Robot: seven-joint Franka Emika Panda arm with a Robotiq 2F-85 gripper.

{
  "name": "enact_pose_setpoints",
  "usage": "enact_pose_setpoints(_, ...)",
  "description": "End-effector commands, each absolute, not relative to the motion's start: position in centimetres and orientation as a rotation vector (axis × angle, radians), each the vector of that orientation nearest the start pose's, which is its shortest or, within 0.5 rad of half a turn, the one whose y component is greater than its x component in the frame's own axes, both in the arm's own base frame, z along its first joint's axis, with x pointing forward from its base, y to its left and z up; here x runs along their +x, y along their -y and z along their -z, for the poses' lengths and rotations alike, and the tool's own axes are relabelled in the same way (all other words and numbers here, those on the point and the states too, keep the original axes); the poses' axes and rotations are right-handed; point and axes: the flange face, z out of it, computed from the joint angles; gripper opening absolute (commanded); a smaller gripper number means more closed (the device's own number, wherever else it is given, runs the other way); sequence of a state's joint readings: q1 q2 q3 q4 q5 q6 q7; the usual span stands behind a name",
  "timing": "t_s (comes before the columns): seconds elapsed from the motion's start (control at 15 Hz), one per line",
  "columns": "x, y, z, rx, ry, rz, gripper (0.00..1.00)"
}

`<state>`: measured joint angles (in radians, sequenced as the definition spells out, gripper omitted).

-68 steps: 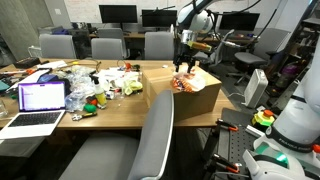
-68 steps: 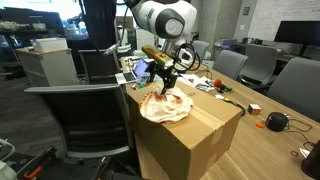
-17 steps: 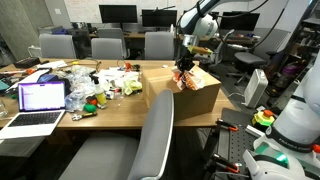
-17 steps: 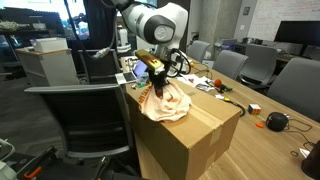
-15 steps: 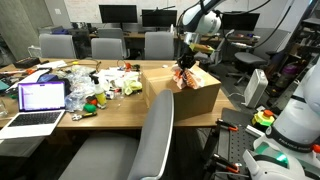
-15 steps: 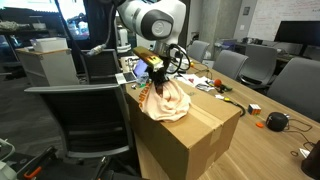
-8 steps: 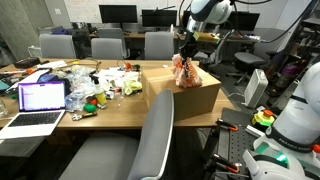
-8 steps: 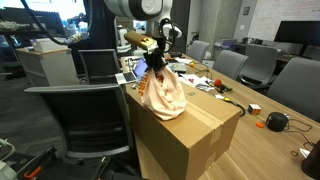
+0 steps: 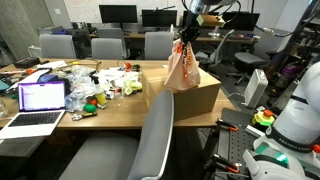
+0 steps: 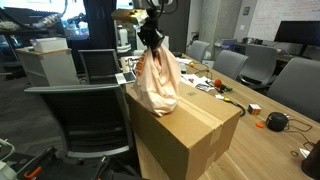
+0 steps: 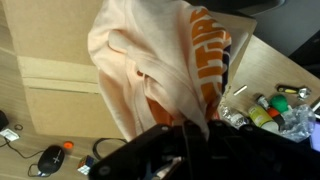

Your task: Pick up the cloth from the box and put it on the chair's headrest

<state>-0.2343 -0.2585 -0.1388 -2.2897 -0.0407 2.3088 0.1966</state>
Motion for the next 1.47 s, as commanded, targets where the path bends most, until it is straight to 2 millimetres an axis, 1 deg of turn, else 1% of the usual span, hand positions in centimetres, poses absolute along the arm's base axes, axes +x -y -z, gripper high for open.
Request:
enact_pose_setpoints(0.0, 45.0, 15.9, -51.6, -3.074, -0.819, 0.560, 0.02)
enact_pose_setpoints(0.2, 45.2, 13.9, -53.3, -3.131, -0.773, 0.611, 0.02)
enact_pose_setpoints(0.53, 45.5, 9.9, -55.1, -3.225, -0.672, 0.685, 0.02)
enact_pose_setpoints(1.0, 45.2, 4.1, -55.6, -3.329, -0.510, 0.746, 0.02)
enact_pose_setpoints(1.4, 43.7, -0.7, -55.8, -3.408, -0.376, 0.804, 0.02)
